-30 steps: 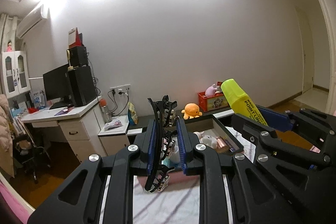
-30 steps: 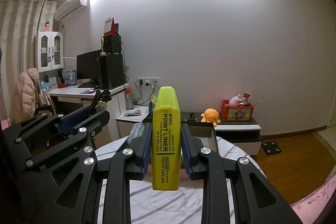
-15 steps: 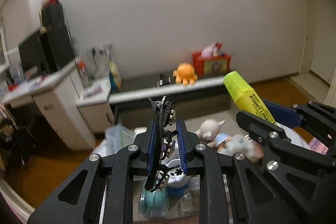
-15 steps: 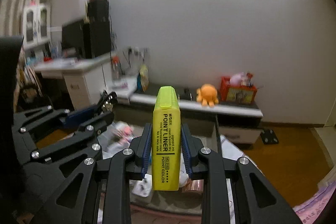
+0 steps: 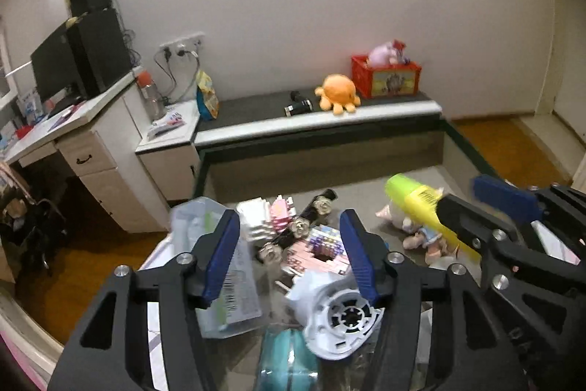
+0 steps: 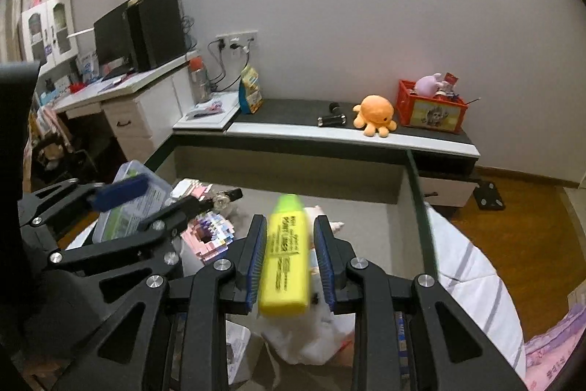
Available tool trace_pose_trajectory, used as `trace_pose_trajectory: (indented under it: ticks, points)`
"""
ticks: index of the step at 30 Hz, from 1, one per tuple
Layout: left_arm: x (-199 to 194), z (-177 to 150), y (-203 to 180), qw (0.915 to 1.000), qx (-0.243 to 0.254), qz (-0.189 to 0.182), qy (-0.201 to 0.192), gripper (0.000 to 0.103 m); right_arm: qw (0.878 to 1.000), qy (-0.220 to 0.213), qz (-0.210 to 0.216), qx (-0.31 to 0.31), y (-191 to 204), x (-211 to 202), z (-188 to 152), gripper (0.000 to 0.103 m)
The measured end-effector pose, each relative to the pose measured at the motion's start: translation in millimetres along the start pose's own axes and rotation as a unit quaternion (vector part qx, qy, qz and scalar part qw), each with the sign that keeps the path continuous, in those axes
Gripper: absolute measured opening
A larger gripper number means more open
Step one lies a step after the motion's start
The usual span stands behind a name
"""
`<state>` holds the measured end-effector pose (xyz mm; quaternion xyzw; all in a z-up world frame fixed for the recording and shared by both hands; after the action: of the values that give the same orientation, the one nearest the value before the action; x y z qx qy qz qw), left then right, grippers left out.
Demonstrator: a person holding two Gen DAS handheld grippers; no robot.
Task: Organize rigid objects
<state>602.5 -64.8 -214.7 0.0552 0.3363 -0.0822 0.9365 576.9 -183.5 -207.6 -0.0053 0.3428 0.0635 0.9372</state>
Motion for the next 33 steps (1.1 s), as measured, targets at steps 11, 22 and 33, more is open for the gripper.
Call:
trace_pose_trajectory:
  ticks: [11,22,33]
  points:
    - [-133,-4,22,0.9919,-0.045,0.005,-0.119,0.103,0.996,-0.094,0.003,0.01,3,-115,8,0.09]
    - [-291,-52,12,0.9776,-0.025,0.026,-0.207,0.103,0.982,-0.189,-0.002,-0.031,37,-261,-28,0.09]
    - [-414,-102,-7,0.9618,-0.005,0.036,-0.271,0.103,0.97,-0.242,-0.012,-0.029,54,-371,-73,0.09]
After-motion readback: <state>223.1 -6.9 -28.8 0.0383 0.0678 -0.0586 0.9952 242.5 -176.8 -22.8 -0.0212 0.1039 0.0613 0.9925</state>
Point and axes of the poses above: each gripper's, at about its wrist camera, not at the fingertips, and x roughly the way its jaws point, y to its left, z to its top, the point moved 5 cm from there along x, roughly the way its jaws point, and after that the axes turned 4 degrees about -z, right-handed, at the moved point
